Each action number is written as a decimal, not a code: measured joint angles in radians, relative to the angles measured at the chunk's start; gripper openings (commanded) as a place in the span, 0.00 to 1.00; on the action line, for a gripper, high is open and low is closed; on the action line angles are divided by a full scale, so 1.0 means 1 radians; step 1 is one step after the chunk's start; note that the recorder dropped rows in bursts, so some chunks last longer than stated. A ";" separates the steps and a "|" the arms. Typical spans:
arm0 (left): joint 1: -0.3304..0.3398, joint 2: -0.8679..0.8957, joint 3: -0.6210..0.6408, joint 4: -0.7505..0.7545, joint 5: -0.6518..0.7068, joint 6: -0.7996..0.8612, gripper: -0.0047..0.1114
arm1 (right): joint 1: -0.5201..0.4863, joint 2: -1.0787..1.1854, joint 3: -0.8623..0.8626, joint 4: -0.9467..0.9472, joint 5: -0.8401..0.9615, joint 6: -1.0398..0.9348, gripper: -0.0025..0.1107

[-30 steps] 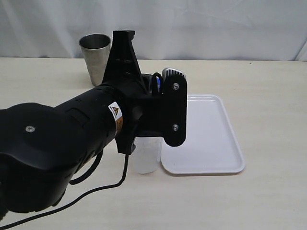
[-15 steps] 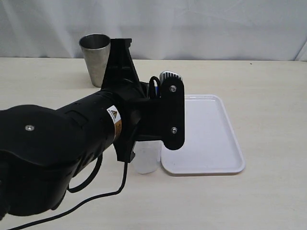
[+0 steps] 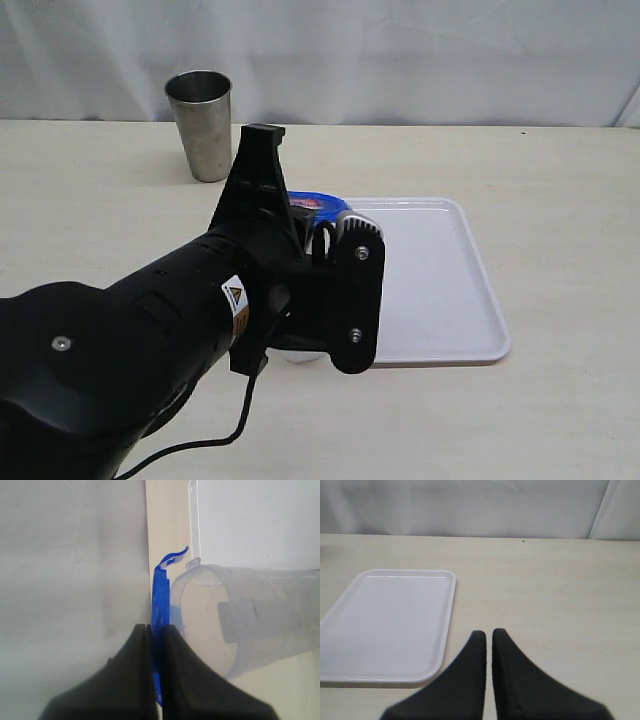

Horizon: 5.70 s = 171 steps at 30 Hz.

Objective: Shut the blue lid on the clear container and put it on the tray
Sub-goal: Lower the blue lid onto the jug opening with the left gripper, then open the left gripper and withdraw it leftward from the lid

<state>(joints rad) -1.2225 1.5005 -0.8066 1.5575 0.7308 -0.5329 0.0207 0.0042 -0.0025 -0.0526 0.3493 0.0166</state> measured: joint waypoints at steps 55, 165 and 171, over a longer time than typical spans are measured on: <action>0.000 0.000 0.048 -0.104 -0.124 -0.086 0.04 | 0.000 0.000 0.000 0.000 0.000 0.000 0.06; 1.211 0.205 0.174 -0.255 -1.941 0.104 0.04 | 0.000 0.000 0.000 0.000 0.000 0.000 0.06; 1.177 0.205 0.174 -0.304 -1.941 0.119 0.04 | 0.000 0.000 0.001 -0.026 -0.219 0.000 0.06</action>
<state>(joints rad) -0.0452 1.7050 -0.6329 1.2532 -1.2102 -0.4142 0.0207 0.0042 -0.0017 -0.0782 0.1299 0.0166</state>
